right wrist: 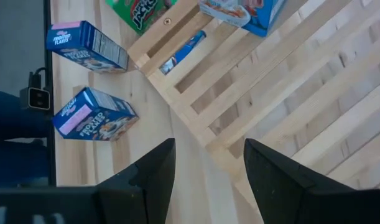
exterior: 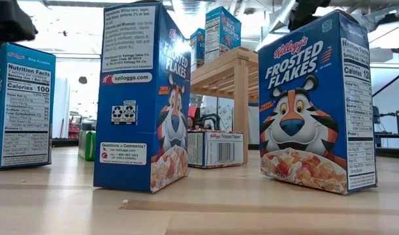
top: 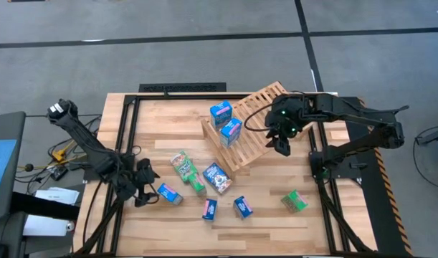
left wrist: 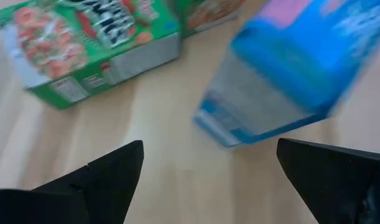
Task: Stack cereal on shelf
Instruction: Put the light blue cereal box aligned with the other light blue cereal boxes on the shelf
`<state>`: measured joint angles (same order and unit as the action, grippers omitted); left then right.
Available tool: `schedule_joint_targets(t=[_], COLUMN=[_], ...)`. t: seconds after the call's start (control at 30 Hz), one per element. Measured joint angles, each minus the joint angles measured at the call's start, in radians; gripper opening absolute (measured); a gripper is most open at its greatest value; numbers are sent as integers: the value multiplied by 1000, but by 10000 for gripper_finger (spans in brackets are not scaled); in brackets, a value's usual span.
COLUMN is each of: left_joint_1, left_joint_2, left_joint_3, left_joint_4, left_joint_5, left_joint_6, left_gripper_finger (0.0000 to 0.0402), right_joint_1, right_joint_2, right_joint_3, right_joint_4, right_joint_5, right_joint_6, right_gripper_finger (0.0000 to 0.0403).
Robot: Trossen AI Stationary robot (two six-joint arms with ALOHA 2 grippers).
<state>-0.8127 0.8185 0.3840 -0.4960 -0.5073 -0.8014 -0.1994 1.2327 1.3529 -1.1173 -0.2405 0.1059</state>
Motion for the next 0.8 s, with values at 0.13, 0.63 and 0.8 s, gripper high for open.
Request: schedule_joint_targets(t=[0.13,0.63,0.8], left_joint_1=[0,0,0], left_joint_2=[0,25,70], left_joint_3=[-52,-95,-95], left_joint_4=[45,259,319], left_joint_5=[-14,-84,-100], left_joint_6=[-8,51,101], left_gripper_finger=[359,359,359], right_joint_1=[0,1,13], right_joint_2=[0,111,139], right_joint_3=[0,2,2], right_joint_4=[0,-5,-8], right_joint_5=[0,-59,-110], right_joint_6=[8,18,18], right_gripper_finger=[217,217,217])
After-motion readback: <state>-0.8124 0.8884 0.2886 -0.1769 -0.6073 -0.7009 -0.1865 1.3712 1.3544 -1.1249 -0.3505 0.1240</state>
